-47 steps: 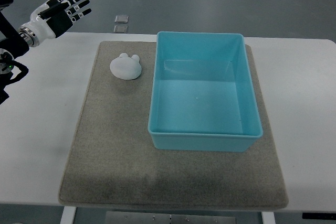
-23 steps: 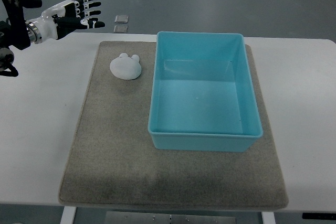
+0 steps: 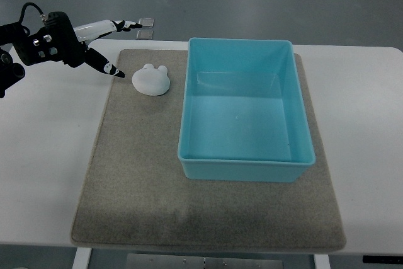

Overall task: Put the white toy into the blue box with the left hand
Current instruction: 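Close the left hand's fingers around the white toy and lift it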

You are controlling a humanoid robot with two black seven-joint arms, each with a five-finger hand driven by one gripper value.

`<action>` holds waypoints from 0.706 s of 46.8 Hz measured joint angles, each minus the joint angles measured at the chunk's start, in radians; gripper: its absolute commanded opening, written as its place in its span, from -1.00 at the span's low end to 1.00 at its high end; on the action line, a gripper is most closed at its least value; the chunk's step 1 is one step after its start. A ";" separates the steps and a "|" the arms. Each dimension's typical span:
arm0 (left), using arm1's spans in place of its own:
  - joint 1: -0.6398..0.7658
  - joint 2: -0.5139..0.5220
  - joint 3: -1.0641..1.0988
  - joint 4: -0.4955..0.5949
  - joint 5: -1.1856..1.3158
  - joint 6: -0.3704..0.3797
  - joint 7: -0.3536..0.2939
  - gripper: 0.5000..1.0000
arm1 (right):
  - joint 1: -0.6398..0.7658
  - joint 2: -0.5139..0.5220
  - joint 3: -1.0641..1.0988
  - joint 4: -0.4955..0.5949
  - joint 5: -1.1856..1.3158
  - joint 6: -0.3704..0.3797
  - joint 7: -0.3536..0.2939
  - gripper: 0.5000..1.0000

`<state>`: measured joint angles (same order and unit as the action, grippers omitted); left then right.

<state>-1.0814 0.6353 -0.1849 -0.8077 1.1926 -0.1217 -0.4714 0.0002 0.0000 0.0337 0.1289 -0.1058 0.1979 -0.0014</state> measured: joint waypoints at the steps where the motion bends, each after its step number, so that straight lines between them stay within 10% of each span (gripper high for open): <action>1: 0.000 0.000 0.009 -0.002 0.003 0.003 0.000 0.99 | 0.000 0.000 0.000 0.000 0.000 0.000 0.000 0.74; 33: 0.004 -0.166 0.083 0.102 0.032 0.016 0.010 0.93 | 0.000 0.000 0.000 0.000 0.000 0.000 0.000 0.74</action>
<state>-1.0773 0.4697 -0.1015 -0.7055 1.2241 -0.1057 -0.4615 0.0003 0.0000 0.0338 0.1286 -0.1059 0.1979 -0.0016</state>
